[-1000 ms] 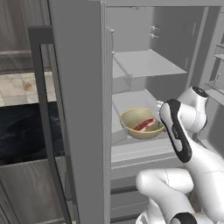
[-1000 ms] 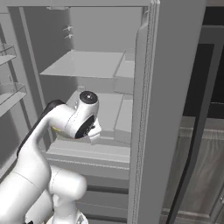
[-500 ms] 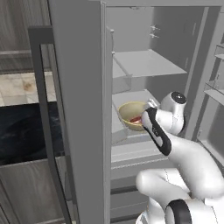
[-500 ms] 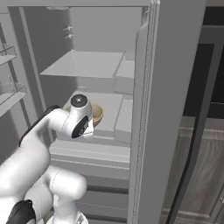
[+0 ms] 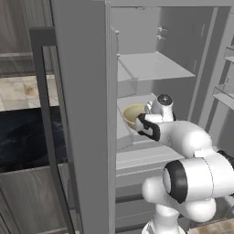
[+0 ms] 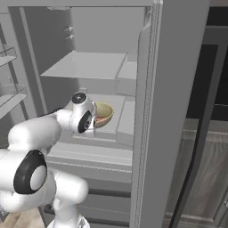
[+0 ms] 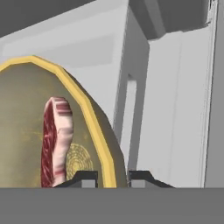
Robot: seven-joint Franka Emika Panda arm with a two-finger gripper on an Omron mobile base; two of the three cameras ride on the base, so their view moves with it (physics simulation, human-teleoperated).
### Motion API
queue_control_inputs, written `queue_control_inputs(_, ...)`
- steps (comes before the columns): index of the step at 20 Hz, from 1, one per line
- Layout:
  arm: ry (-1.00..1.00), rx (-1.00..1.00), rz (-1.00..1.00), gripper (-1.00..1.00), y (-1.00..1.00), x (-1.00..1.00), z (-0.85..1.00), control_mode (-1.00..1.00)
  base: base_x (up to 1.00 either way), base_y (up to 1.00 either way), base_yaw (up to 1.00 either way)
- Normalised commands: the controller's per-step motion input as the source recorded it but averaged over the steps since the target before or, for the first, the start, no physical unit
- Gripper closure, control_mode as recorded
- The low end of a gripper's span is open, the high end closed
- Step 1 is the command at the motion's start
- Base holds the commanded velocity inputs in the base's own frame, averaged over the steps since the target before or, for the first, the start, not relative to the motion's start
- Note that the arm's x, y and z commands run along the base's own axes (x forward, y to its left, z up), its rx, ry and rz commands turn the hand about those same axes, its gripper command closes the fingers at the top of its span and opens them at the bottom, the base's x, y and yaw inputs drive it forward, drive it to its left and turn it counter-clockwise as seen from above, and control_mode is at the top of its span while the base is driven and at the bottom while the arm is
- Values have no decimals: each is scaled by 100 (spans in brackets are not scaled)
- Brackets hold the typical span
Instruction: Place one of the steaks on the plate and the other in the bowl. Then place the bowl in the fridge.
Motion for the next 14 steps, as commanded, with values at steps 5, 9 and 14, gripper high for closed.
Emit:
queue_control_inputs(5, 0, 0, -12, 100, -14, 69, -38, -100, 0, 0, 0)
queue_control_inputs(9, -1, 0, -6, 100, -1, 44, -38, -100, 0, 0, 0)
queue_control_inputs(14, -6, 1, 0, -100, 0, 10, -15, -100, 0, 0, 0)
